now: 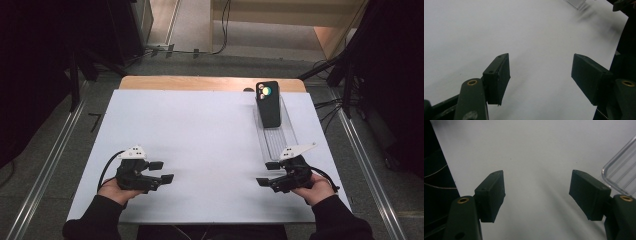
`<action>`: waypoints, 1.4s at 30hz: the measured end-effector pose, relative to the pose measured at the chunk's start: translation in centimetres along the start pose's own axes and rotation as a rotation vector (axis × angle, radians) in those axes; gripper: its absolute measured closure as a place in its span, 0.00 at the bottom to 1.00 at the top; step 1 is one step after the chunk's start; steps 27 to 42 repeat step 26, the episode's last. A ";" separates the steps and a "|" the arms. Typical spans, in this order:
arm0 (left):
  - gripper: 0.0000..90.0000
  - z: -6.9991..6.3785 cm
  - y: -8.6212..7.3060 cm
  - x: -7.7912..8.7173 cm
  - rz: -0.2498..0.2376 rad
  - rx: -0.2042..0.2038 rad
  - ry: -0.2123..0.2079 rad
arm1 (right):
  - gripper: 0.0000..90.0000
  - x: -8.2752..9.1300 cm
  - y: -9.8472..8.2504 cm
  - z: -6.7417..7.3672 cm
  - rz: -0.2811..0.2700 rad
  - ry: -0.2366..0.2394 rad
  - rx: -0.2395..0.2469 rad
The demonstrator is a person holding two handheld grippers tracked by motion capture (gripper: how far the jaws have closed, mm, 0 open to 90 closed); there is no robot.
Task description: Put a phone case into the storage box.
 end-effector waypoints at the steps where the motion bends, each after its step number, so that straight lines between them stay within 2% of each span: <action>1: 0.35 0.0 0.0 0.0 -0.001 -0.001 -0.004 | 0.29 0.0 -0.1 0.0 0.000 -0.001 -0.002; 9: 0.35 -0.1 -0.2 0.1 -0.002 0.001 -0.002 | 0.29 0.0 -0.8 -0.6 0.011 -0.016 -0.028; 23: 0.35 0.0 -0.2 0.1 0.003 0.000 -0.002 | 0.29 -0.1 -0.9 -0.6 0.011 -0.008 -0.018; 26: 0.35 0.1 -0.2 0.1 0.004 -0.006 0.003 | 0.24 -0.1 -0.9 -0.7 0.013 -0.002 -0.022; 42: 0.35 0.1 -0.2 0.1 0.004 -0.006 0.003 | 0.24 -0.1 -0.9 -0.7 0.013 -0.002 -0.022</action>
Point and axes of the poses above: each handheld gripper's, and its own axes: x roughly backward along the jaws, y roughly out of its top, z roughly to its left, the point moved 4 cm from there along -x, roughly forward along the jaws, and after that the axes turned 9 degrees about -z, right-handed, at the moved point
